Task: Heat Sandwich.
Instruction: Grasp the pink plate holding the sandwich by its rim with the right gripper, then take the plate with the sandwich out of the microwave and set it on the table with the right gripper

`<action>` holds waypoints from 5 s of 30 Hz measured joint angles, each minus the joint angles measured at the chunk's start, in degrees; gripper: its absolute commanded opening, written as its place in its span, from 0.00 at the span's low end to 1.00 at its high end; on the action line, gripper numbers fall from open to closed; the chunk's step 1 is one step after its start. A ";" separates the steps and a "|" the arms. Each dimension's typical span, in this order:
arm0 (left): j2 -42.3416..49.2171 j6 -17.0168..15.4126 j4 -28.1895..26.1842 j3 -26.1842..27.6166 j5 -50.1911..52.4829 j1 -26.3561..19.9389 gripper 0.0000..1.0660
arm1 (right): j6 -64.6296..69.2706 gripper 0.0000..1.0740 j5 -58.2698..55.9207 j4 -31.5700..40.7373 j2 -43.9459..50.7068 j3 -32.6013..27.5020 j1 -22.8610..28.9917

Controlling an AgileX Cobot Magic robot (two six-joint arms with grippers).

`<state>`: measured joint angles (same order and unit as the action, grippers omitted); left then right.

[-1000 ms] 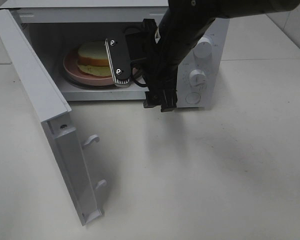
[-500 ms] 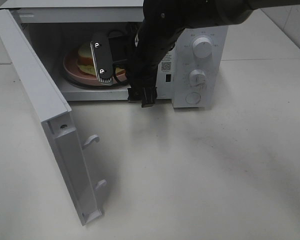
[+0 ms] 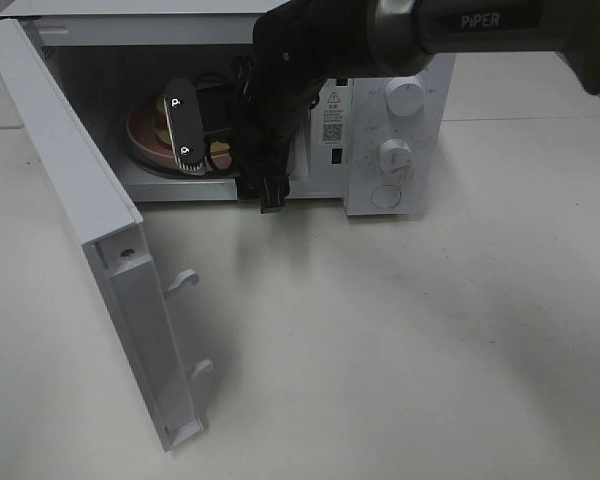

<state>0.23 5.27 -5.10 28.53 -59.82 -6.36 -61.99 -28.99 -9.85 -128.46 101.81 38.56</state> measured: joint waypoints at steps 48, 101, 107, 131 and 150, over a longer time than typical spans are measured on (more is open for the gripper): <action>0.00 0.00 0.00 0.00 0.00 0.00 0.91 | 5.50 0.00 -6.36 -3.84 -13.69 17.53 2.01; 0.00 0.00 0.00 0.00 0.00 0.00 0.91 | -2.86 0.00 3.09 -0.97 5.56 -11.75 2.12; 0.00 0.00 0.00 0.00 0.00 0.00 0.91 | -3.04 0.00 6.76 -0.80 8.59 -16.44 2.12; 0.00 0.00 0.00 0.00 0.00 0.00 0.91 | -6.07 0.00 24.41 -2.92 23.43 -39.08 2.86; 0.00 0.00 0.00 0.00 0.00 0.00 0.91 | -6.02 0.00 24.81 -4.13 32.66 -52.65 4.01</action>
<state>0.23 5.27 -5.10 28.53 -59.82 -6.36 -68.01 -4.18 -13.98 -95.80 49.16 42.57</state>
